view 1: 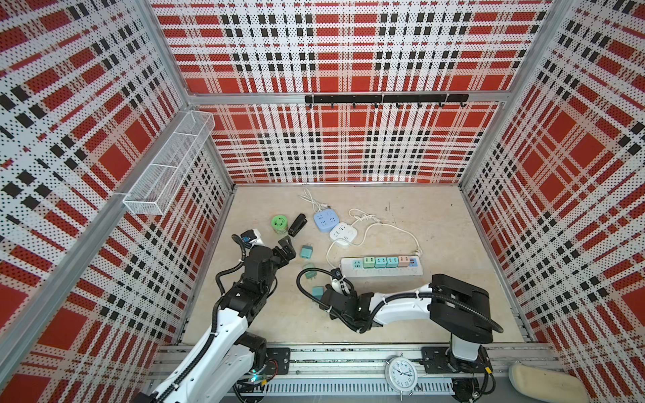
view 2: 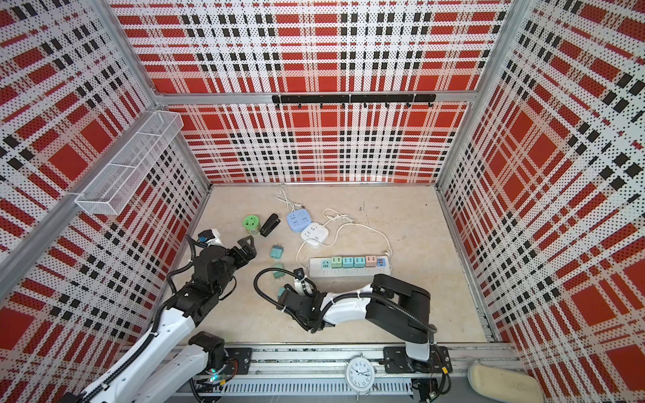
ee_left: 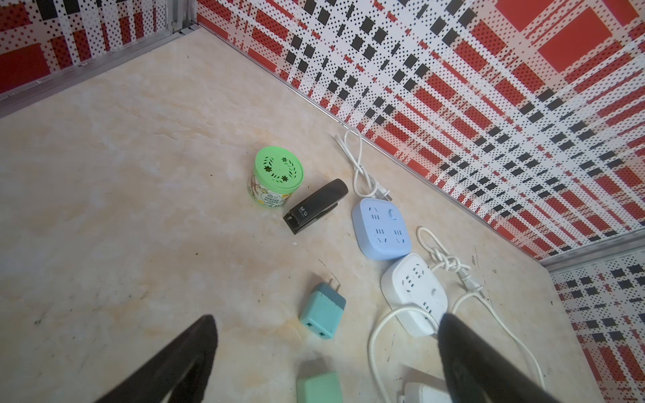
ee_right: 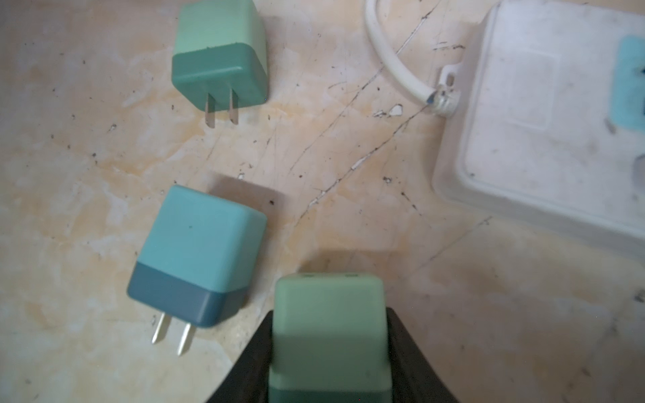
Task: Insert the plug
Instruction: 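Close the right gripper on the light green adapter, then lift the light green adapter with the right gripper while the left gripper reaches toward it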
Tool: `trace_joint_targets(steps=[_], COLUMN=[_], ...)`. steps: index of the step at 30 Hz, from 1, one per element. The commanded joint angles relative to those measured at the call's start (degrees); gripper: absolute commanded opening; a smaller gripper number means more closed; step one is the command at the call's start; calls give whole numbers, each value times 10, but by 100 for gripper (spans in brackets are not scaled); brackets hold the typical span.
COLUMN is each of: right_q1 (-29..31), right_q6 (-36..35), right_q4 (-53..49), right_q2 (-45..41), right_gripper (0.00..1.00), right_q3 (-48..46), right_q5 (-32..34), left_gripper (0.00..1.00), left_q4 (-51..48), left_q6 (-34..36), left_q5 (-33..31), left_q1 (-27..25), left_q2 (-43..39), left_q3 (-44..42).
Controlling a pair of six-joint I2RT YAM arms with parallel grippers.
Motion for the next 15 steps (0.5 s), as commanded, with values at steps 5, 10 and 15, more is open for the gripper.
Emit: trace_joint_targets(steps=[5,10,15], right_q1=[16,17,16], right_q6=[-45,-82,-125], right_q4=[54,105,136], right_q2=[-104,-181,-253], right_gripper=[37,30,26], right_q3=[-62,-133,-180], right_q5=[49,69,84], left_gripper=[99,99,99], left_q4=[16,19,24], left_q6=[-2,0,2], left_q5=[5,11,18], left_q1=[4,4,4], left_q2=[3,5,6], left_q3=[-5,-5,-4])
